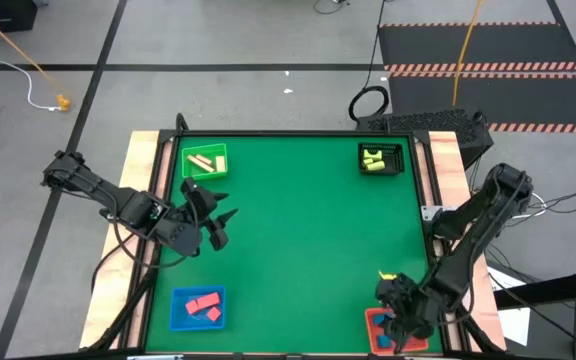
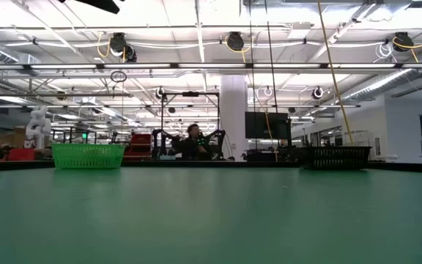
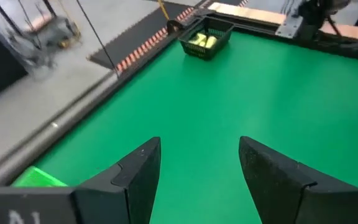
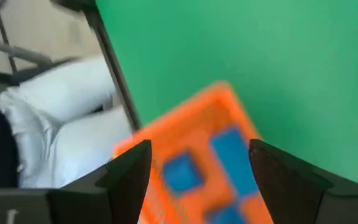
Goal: Sort & place blocks by color
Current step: Return to Home Position
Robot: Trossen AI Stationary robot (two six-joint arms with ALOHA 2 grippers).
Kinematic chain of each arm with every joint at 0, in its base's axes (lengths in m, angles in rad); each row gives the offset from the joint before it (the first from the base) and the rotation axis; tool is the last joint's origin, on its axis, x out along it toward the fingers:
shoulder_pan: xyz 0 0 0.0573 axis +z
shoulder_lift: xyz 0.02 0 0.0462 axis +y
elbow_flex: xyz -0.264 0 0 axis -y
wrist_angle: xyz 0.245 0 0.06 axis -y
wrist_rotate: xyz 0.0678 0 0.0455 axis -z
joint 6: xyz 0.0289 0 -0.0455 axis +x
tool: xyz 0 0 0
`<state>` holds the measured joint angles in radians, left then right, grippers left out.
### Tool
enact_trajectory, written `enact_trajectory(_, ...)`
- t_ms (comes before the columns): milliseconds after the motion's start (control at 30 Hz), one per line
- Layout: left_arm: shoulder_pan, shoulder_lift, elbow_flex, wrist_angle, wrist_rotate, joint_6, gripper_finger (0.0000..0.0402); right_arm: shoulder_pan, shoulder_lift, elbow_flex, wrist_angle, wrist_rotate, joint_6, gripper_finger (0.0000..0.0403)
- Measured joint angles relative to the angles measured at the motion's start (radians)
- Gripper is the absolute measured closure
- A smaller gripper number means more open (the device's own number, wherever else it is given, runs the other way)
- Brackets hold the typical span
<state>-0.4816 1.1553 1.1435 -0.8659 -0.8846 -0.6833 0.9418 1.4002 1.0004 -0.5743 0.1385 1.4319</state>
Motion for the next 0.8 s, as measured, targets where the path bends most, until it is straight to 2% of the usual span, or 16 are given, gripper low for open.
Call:
enact_trajectory(100,0.0,0.0,0.0,-0.015,0.055,-0.01,0.0183,-0.05,-0.044,0.0,-0.014,0.108,-0.193,0.0146)
enact_trajectory(200,0.001,-0.011,0.0,-0.054,0.064,-0.031,0.0183,-0.111,-0.082,0.0,-0.029,0.244,-0.388,0.0146)
enact_trajectory(333,0.024,-0.048,0.0,-0.207,0.083,-0.152,0.0183,-0.204,-0.123,0.0,-0.047,0.359,-0.583,0.0147)
enact_trajectory(467,0.039,-0.121,0.0,-0.4,0.084,-0.304,0.0183,-0.309,-0.148,0.0,-0.049,0.368,-0.738,0.0147)
enact_trajectory(567,0.044,-0.184,0.0,-0.475,0.083,-0.363,0.0183,-0.386,-0.156,0.0,-0.049,0.377,-0.788,0.0147)
enact_trajectory(800,0.044,-0.335,-0.022,-0.478,0.083,-0.294,0.0183,-0.519,-0.159,-0.021,-0.015,0.374,-0.928,0.0147)
